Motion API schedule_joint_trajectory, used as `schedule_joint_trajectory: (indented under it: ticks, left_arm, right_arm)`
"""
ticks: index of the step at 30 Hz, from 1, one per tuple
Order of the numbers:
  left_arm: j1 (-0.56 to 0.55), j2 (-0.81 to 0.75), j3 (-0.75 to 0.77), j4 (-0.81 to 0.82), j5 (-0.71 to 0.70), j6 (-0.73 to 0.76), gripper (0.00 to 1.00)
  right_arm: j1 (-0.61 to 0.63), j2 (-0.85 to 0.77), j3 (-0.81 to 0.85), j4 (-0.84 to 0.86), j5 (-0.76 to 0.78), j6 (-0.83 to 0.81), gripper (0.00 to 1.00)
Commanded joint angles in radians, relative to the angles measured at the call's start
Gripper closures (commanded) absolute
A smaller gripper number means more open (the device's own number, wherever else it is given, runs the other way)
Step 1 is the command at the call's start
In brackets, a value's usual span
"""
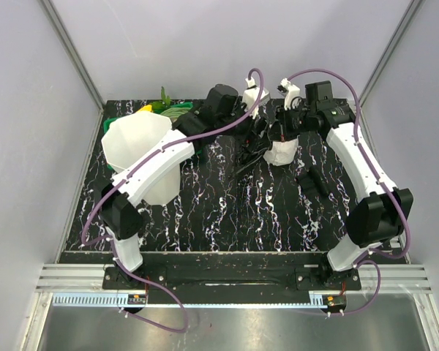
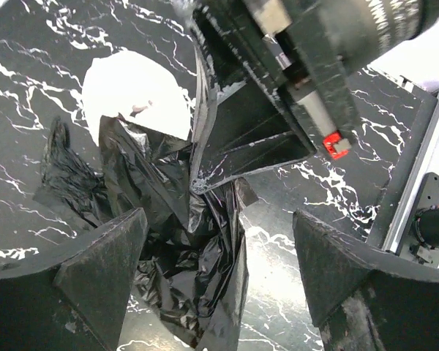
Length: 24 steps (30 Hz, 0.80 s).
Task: Put the trash bags into the trash bin
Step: Unfold the trash bag at the center of the board.
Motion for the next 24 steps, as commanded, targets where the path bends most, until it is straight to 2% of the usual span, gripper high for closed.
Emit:
schedule_joint_trajectory:
  ticks: [1,5,12,20,23,24]
  left_arm:
    - [0.0,0.013,0.043,0.046,-0.037,-0.082,0.15]
    - [0.0,0.014,0.014,0.04,-0.061,-0.088,0.22]
    - [0.018,-0.009,-0.057,0.06,-0.029,-0.094,0.41]
    - [0.057,-0.007,-0.094,0.085,0.0,-0.108,0.41]
    - [0.061,0.005,-0.097,0.092,0.03,-0.111,0.49]
    - [0.061,0.008,-0.095,0.094,0.044,-0.113,0.55]
  right_arm:
    - [-0.003,-0.059,-0.017,0.136,-0.082,0.049,1.0]
    - [-0.003,-0.072,-0.042,0.159,-0.097,0.049,1.0]
    - [-0.006,-0.094,-0.068,0.157,-0.11,0.039,1.0]
    - [-0.018,-0.115,-0.099,0.162,-0.173,0.038,1.0]
    - [-0.018,-0.111,-0.1,0.162,-0.197,0.042,1.0]
    - [-0.018,-0.109,-0.1,0.162,-0.199,0.044,1.0]
